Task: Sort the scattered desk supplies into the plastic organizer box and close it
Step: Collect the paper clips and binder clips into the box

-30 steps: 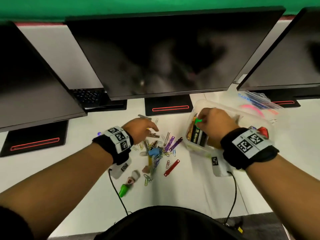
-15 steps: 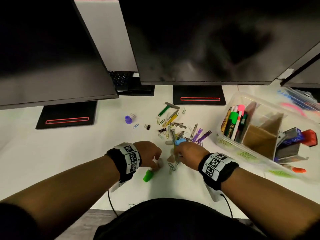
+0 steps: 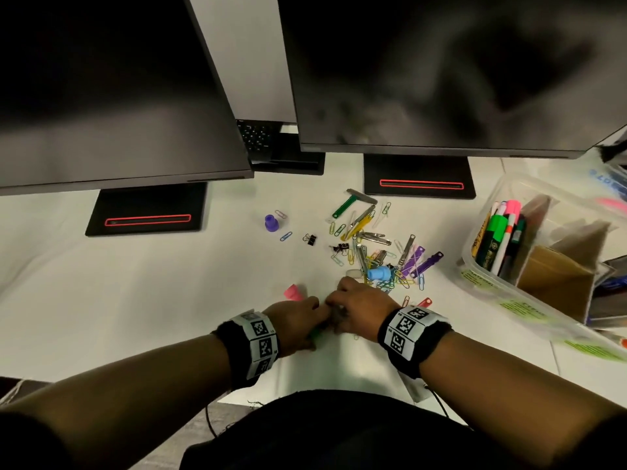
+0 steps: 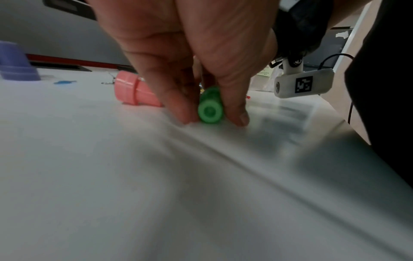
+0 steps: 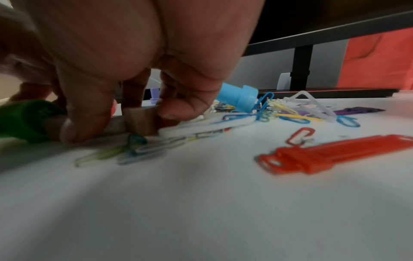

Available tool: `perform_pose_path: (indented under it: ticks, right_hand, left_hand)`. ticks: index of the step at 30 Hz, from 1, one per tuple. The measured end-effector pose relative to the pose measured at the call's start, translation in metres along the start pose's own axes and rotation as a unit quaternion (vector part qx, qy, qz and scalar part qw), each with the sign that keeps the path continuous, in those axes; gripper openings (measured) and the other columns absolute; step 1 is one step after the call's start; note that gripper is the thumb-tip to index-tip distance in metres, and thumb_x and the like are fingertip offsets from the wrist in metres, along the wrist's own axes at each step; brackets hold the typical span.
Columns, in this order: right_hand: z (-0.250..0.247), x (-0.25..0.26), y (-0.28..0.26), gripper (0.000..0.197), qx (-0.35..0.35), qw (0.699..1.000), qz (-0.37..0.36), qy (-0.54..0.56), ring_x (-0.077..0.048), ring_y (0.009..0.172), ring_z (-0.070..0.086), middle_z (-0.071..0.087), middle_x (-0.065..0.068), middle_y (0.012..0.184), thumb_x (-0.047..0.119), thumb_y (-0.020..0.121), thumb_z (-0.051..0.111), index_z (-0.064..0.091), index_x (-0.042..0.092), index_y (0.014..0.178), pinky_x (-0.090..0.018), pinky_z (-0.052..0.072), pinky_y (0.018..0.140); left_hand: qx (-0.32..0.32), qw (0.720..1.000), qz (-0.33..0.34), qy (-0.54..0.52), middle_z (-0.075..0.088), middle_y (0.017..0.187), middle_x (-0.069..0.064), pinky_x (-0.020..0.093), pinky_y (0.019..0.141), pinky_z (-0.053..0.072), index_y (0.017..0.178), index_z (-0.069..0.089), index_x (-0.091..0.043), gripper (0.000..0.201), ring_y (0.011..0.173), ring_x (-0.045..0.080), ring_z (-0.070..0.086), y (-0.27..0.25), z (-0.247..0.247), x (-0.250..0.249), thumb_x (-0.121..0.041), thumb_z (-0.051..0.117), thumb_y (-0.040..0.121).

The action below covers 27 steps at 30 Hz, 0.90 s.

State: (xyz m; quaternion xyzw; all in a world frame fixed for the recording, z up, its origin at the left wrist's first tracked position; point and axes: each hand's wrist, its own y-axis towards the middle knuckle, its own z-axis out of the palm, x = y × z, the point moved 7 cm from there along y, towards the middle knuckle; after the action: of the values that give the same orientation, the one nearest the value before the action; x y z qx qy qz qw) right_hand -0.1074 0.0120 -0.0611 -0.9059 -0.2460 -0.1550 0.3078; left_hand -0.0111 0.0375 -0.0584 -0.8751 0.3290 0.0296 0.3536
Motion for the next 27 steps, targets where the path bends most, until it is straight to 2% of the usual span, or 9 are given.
perform_pose_path:
  ticks: [3, 7, 11, 14, 16, 18, 22, 24, 27]
  right_hand:
    - [0.001, 0.004, 0.005, 0.043, 0.010, 1.000, -0.001, -0.009, -0.029, 0.102, 0.055, 0.045, -0.010, 0.118, 0.034, 0.082, 0.064, 0.055, 0.019, 0.120, -0.037, 0.049, 0.083]
    - [0.000, 0.004, 0.007, 0.034, 0.003, 1.000, 0.004, -0.012, -0.031, 0.100, 0.055, 0.051, -0.013, 0.111, 0.030, 0.085, 0.059, 0.055, 0.014, 0.115, -0.037, 0.048, 0.081]
    - [-0.004, -0.009, -0.002, 0.028, -0.018, 0.999, 0.031, 0.013, -0.030, 0.099, 0.056, 0.057, -0.013, 0.107, 0.027, 0.086, 0.058, 0.054, 0.010, 0.108, -0.033, 0.044, 0.081]
    - [-0.009, -0.018, -0.013, 0.026, -0.041, 0.998, 0.043, 0.036, -0.026, 0.087, 0.054, 0.059, -0.012, 0.100, 0.030, 0.088, 0.057, 0.055, 0.008, 0.102, -0.029, 0.040, 0.074]
    - [-0.021, -0.024, -0.023, 0.026, -0.088, 0.992, 0.047, 0.075, -0.018, 0.081, 0.050, 0.060, -0.005, 0.095, 0.031, 0.087, 0.060, 0.056, 0.007, 0.095, -0.023, 0.036, 0.070]
    - [-0.039, -0.029, -0.038, 0.023, -0.151, 0.981, 0.047, 0.115, -0.011, 0.082, 0.049, 0.062, 0.000, 0.100, 0.027, 0.085, 0.064, 0.056, 0.006, 0.090, -0.020, 0.035, 0.070]
    - [-0.071, -0.043, -0.075, 0.019, -0.232, 0.962, 0.085, 0.120, -0.015, 0.071, 0.046, 0.052, 0.001, 0.083, 0.023, 0.084, 0.065, 0.058, 0.009, 0.093, -0.024, 0.031, 0.060]
    - [-0.086, -0.052, -0.097, 0.016, -0.269, 0.950, 0.098, 0.128, -0.014, 0.066, 0.047, 0.052, 0.002, 0.078, 0.024, 0.082, 0.067, 0.057, 0.013, 0.088, -0.022, 0.032, 0.054]
    - [-0.107, -0.061, -0.135, 0.018, -0.328, 0.929, 0.104, 0.134, -0.015, 0.063, 0.049, 0.055, 0.001, 0.076, 0.023, 0.080, 0.070, 0.053, 0.019, 0.082, -0.019, 0.036, 0.054]
  left_hand:
    - [-0.024, 1.000, 0.012, 0.004, 0.050, 0.123, 0.009, 0.038, 0.087, 0.049, 0.131, 0.043, -0.017, 0.045, 0.108, 0.030, 0.055, -0.004, 0.000, 0.005, -0.029, 0.056, 0.090]
    - [-0.068, 0.997, 0.019, 0.005, 0.055, 0.118, 0.014, 0.038, 0.080, 0.048, 0.126, 0.050, -0.010, 0.036, 0.104, 0.034, 0.057, -0.003, -0.004, 0.006, -0.027, 0.049, 0.094]
    - [-0.056, 0.998, 0.016, 0.032, 0.053, 0.122, 0.010, 0.035, 0.087, 0.043, 0.126, 0.048, -0.012, 0.035, 0.108, 0.031, 0.055, 0.006, -0.008, 0.000, -0.027, 0.047, 0.094]
    - [-0.056, 0.997, 0.000, 0.050, 0.052, 0.124, 0.009, 0.036, 0.093, 0.036, 0.127, 0.049, -0.014, 0.034, 0.108, 0.031, 0.056, 0.014, -0.012, -0.005, -0.028, 0.043, 0.096]
    - [-0.051, 0.997, -0.012, 0.062, 0.050, 0.125, 0.007, 0.036, 0.092, 0.033, 0.127, 0.049, -0.017, 0.034, 0.107, 0.030, 0.056, 0.019, -0.012, -0.007, -0.029, 0.042, 0.096]
    - [-0.039, 0.997, -0.019, 0.062, 0.049, 0.124, 0.004, 0.035, 0.084, 0.031, 0.126, 0.049, -0.019, 0.033, 0.106, 0.029, 0.056, 0.023, -0.011, -0.008, -0.030, 0.043, 0.095]
    - [-0.042, 0.999, -0.023, 0.001, 0.051, 0.120, -0.001, 0.035, 0.088, 0.042, 0.123, 0.050, -0.026, 0.033, 0.107, 0.024, 0.058, 0.027, -0.023, -0.009, -0.035, 0.049, 0.091]
    - [-0.069, 0.997, -0.001, -0.040, 0.053, 0.120, 0.001, 0.028, 0.088, 0.044, 0.122, 0.053, -0.023, 0.033, 0.107, 0.022, 0.057, 0.028, -0.039, -0.018, -0.033, 0.052, 0.090]
    - [-0.125, 0.987, 0.032, -0.094, 0.053, 0.123, 0.002, 0.026, 0.092, 0.044, 0.124, 0.054, -0.021, 0.035, 0.110, 0.021, 0.056, 0.030, -0.076, -0.043, -0.033, 0.054, 0.091]
